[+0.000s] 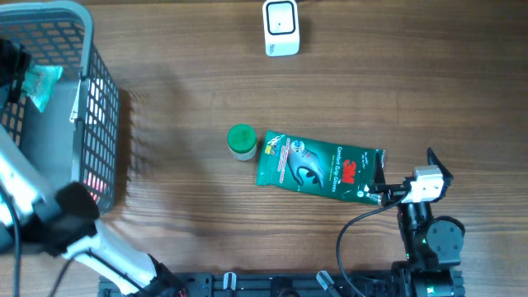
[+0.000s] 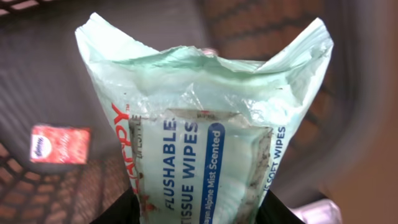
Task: Scan the item barcode
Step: 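Grasp mint tissue-wipes pack in basket with left gripper, then carry wipes pack out and place it left of jar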
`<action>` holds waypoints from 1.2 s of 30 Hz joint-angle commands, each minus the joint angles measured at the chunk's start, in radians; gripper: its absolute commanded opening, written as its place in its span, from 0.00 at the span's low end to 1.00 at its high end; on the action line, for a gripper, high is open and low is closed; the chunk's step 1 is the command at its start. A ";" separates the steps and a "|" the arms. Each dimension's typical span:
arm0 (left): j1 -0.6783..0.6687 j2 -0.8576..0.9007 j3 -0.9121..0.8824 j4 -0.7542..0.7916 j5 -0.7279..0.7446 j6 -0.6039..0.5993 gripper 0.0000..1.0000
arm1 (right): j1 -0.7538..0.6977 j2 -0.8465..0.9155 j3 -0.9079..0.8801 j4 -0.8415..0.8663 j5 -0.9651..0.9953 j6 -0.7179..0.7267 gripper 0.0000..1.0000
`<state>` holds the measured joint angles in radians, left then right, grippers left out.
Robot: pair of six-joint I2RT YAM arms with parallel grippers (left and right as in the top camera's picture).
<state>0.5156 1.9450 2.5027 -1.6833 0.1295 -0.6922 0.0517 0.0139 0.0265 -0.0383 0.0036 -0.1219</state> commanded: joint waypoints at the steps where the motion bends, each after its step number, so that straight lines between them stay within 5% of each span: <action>1: -0.115 -0.152 0.025 -0.001 0.060 0.034 0.38 | 0.003 -0.005 -0.002 0.005 -0.005 -0.008 1.00; 8: -0.550 -0.189 -0.088 -0.001 -0.225 0.021 0.39 | 0.003 -0.005 -0.002 0.005 -0.005 -0.007 1.00; 13: -0.767 -0.189 -0.489 0.133 -0.385 -0.166 0.42 | 0.003 -0.005 -0.002 0.005 -0.005 -0.007 1.00; 22: -0.792 -0.189 -1.105 0.579 -0.380 -0.236 0.46 | 0.003 -0.005 -0.002 0.005 -0.005 -0.008 1.00; 32: -0.793 -0.188 -1.228 0.714 -0.363 -0.237 0.47 | 0.003 -0.005 -0.002 0.005 -0.005 -0.007 1.00; 34: -0.793 -0.178 -1.229 0.745 -0.320 -0.236 0.53 | 0.003 -0.005 -0.002 0.005 -0.005 -0.007 1.00; 36: -0.792 -0.157 -1.229 0.780 -0.289 -0.236 0.76 | 0.003 -0.005 -0.002 0.005 -0.005 -0.007 1.00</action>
<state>-0.2741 1.7660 1.2816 -0.9390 -0.2096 -0.9138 0.0517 0.0147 0.0265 -0.0372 0.0036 -0.1219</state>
